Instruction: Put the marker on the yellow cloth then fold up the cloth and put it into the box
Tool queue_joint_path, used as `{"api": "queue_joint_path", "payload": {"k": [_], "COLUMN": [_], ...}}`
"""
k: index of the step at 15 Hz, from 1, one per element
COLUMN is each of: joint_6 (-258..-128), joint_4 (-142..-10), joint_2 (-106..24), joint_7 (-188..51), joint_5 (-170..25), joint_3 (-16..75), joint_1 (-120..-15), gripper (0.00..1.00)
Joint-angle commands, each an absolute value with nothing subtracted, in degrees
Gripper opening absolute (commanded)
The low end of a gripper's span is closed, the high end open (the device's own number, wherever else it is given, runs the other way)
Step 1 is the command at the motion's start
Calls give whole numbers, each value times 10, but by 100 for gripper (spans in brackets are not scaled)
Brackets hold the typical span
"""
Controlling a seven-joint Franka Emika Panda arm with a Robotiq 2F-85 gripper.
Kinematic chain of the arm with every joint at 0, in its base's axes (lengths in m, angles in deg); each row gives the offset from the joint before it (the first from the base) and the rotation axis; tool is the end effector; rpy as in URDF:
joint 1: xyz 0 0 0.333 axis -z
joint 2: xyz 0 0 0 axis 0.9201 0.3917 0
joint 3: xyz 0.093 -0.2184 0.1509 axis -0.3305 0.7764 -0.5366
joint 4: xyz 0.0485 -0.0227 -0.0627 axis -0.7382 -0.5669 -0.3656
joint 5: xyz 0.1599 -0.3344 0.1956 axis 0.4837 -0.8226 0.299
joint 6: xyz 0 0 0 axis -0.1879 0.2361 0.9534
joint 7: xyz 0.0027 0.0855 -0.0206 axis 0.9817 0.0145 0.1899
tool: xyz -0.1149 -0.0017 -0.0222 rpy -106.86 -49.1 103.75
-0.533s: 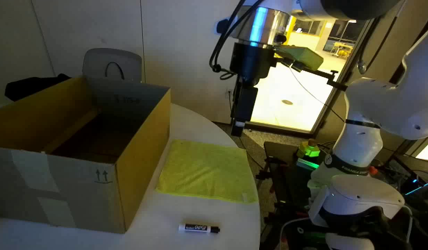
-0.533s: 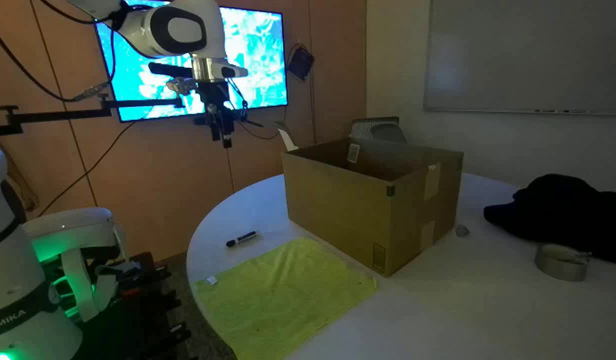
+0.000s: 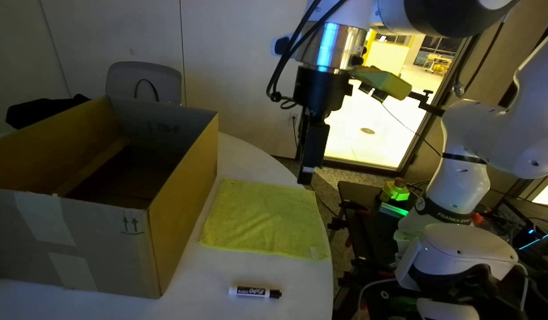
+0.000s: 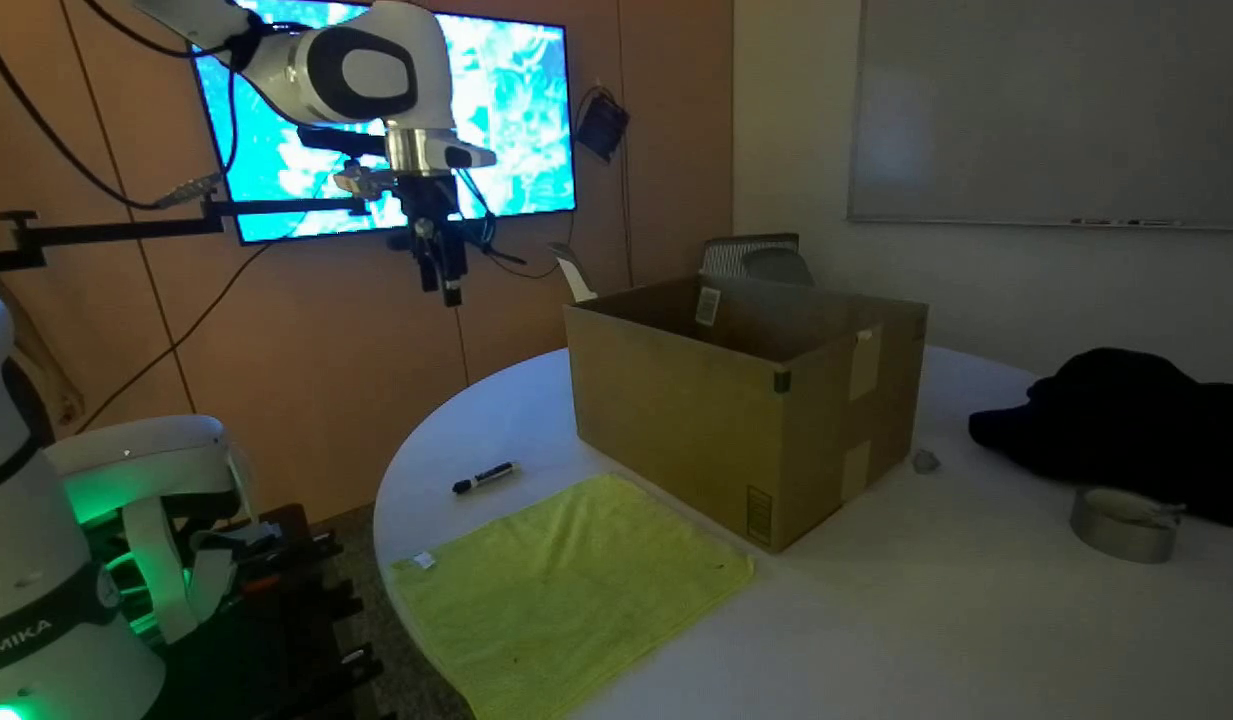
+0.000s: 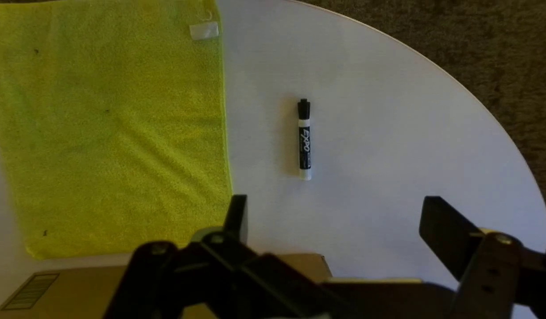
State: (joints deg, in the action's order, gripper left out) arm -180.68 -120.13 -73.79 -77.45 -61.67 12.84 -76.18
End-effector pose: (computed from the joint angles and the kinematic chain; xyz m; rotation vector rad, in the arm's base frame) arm 0.4507 0.1891 0.3719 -3.0747 -0.1088 -0.0074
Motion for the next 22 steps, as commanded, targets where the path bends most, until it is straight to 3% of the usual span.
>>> {"api": "queue_joint_path", "payload": {"k": [1, 13, 22], "joint_6": [-1843, -2031, -2135], "joint_4": [-1199, -1195, -1161], "joint_2": [-683, -456, -342], "joint_7": [-777, -769, -786], "joint_5": [-621, -627, -697], "joint_3": [118, 87, 128], "joint_1": [-774, -842, -870], "gripper": [100, 100, 100]}}
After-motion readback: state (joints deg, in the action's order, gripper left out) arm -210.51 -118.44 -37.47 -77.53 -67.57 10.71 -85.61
